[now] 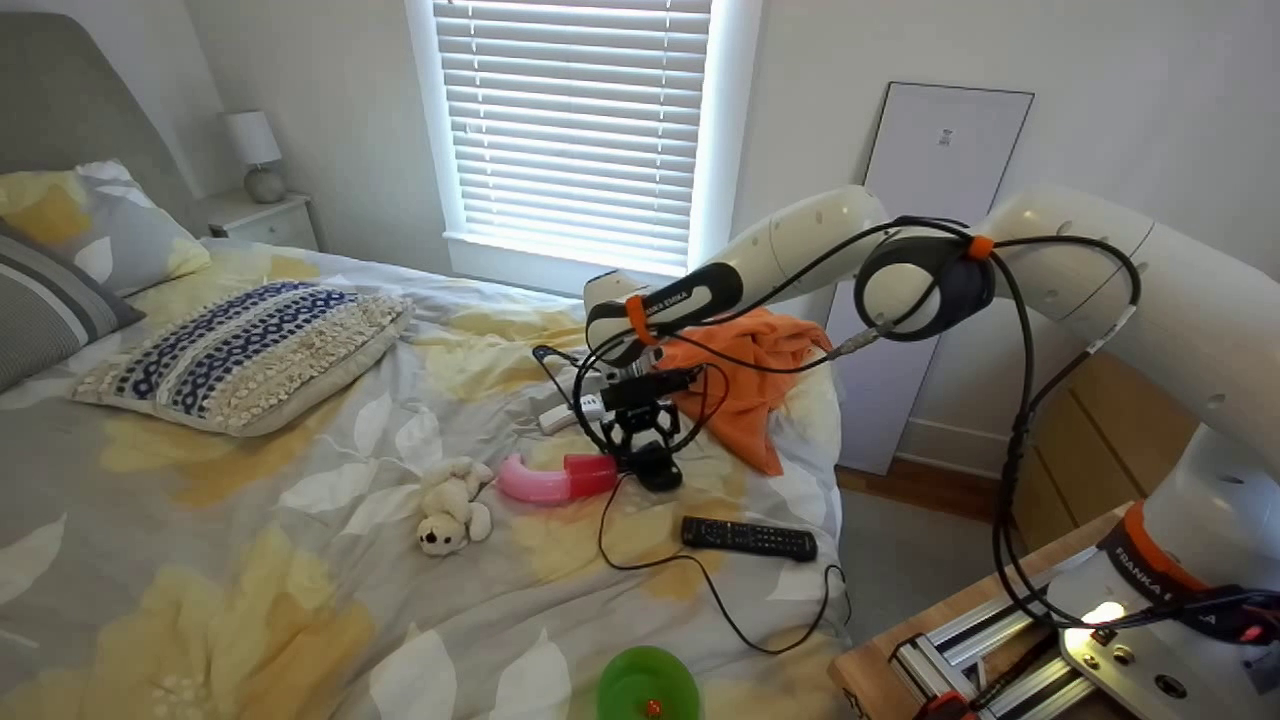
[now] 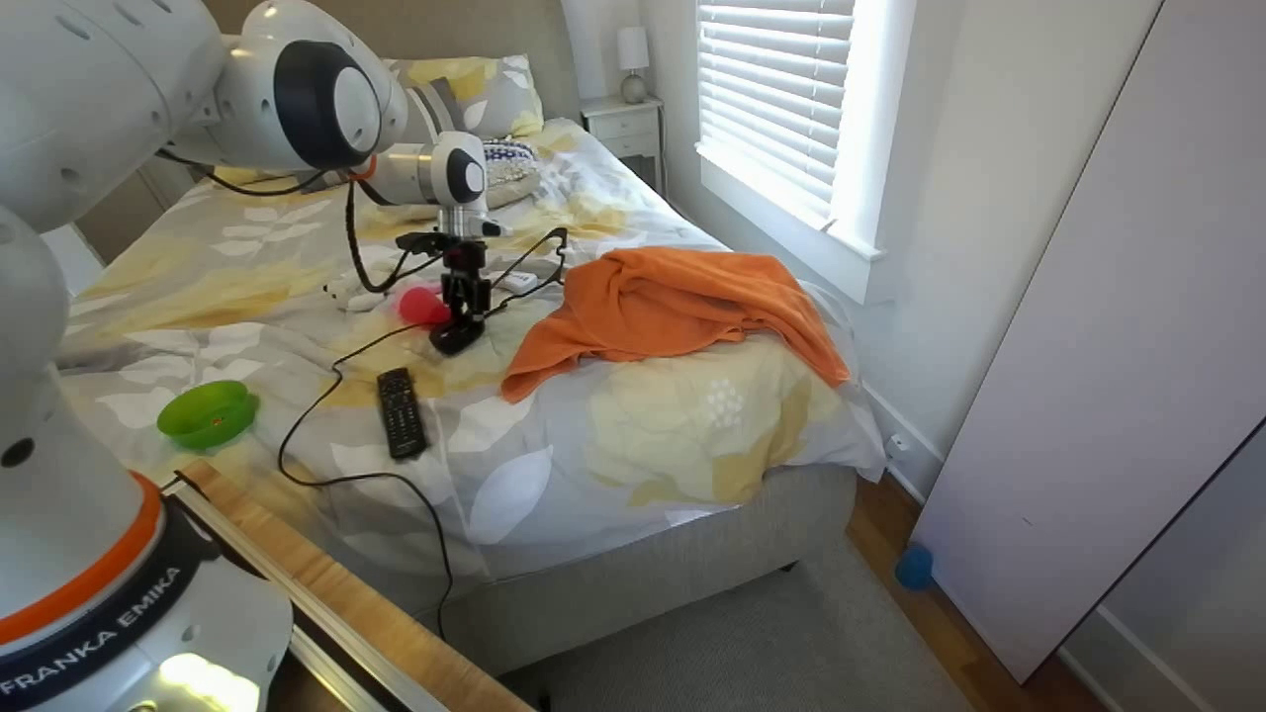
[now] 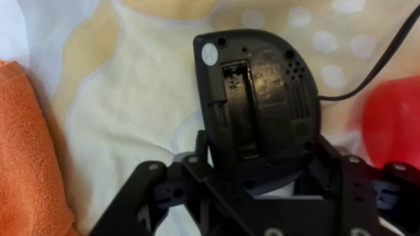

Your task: Place the alarm clock upright

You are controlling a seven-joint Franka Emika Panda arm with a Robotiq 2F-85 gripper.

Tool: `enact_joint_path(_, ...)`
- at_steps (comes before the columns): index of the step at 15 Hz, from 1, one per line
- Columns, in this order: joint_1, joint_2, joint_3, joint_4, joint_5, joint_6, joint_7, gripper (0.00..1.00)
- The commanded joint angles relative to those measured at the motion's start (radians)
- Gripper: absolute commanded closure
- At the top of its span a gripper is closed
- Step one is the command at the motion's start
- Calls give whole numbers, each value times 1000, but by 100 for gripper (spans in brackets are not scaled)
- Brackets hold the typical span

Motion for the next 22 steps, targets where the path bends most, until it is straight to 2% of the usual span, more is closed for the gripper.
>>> enact_joint_path(1,31,-29,-26,-6,-39,60,27,26)
enact_joint_path(2,35,-39,-30,-14,-49,84,38,30)
enact_joint_path(3,41,-52,-38,-29,-64,112,45,51)
enact_joint_path(4,51,-67,-47,-46,-79,140,61,52)
enact_joint_path(8,74,-132,-78,-140,-118,257,119,53)
enact_joint_path(14,134,-297,-174,-410,-201,492,274,53)
enact_joint_path(18,226,-382,-291,-598,-310,673,449,53)
enact_joint_path(22,324,-471,-379,-791,-375,783,622,53)
